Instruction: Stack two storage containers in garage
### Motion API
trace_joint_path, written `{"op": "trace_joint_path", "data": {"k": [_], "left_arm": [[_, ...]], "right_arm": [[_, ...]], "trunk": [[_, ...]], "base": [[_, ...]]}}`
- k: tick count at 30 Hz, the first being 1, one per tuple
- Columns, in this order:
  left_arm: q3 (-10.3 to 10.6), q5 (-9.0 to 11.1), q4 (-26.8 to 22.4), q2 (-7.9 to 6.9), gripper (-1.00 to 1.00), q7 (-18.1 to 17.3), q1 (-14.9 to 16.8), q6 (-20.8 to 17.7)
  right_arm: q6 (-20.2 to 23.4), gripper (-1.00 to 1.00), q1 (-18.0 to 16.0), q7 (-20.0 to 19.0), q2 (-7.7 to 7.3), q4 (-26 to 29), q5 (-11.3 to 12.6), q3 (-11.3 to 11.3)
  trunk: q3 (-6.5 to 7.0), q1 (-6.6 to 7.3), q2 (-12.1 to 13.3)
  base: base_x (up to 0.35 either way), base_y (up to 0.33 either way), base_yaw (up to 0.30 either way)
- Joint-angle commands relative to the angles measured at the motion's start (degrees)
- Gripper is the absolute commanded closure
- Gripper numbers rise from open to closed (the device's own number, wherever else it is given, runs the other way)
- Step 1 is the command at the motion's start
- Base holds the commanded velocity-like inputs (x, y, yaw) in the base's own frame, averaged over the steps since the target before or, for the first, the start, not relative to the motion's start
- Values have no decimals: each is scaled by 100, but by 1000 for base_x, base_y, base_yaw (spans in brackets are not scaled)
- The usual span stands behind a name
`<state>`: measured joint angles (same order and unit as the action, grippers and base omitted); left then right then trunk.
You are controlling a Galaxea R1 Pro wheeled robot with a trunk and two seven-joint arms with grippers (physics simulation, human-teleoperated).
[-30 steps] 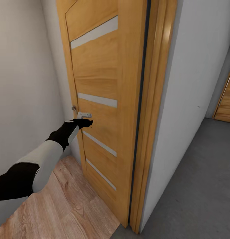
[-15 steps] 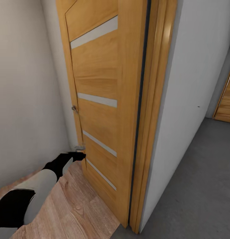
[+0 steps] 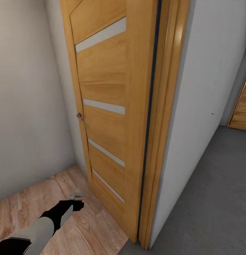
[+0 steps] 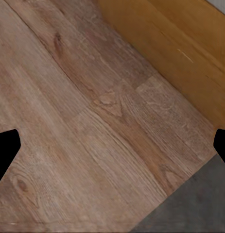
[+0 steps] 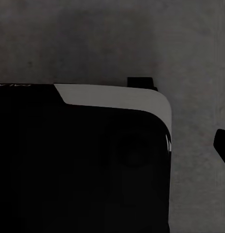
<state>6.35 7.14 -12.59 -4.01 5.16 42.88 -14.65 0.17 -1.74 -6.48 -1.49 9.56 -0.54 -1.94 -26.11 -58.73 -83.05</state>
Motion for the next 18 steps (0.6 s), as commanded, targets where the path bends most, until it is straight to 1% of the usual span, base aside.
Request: {"op": "trace_joint_path", "data": {"k": [1, 3, 5, 12, 13, 15, 16, 18], "left_arm": [[50, 66, -10, -3, -100, 36, -90, -27], [50, 75, -1, -3, -100, 43, -236, -18], [56, 64, 13, -6, -100, 50, -460, -9], [66, 60, 33, -3, -100, 46, -983, 6], [70, 57, 35, -1, -100, 43, -1093, 42], [72, 53, 36, 4, -100, 45, -1218, 119], [74, 47, 41, 16, -100, 49, -1338, 208], [75, 46, 69, 27, -100, 54, -1442, 287]], "right_arm": [[2, -100, -2, -20, 0, 2, -5, -22], [1, -100, -2, -7, 0, 0, -3, -23], [-1, -100, -2, 14, 7, -8, 5, -27], [-14, -100, 5, 36, 16, -76, 22, -33], [-21, -100, 6, 38, 14, -91, 24, -34], [-26, -100, 6, 39, 11, -102, 25, -34], [-29, -100, 6, 40, 4, -112, 26, -37], [-33, -100, 6, 41, -1, -119, 25, -39]], "trunk": [[-5, 0, -3], [-5, 0, -3], [-5, 0, -3], [-5, 0, -3], [-5, 0, -3], [-5, 0, -3], [-5, 0, -3], [-5, 0, -3]], "base": [[0, 0, 0], [0, 0, 0], [0, 0, 0], [0, 0, 0], [0, 0, 0], [0, 0, 0], [0, 0, 0], [0, 0, 0]]}}
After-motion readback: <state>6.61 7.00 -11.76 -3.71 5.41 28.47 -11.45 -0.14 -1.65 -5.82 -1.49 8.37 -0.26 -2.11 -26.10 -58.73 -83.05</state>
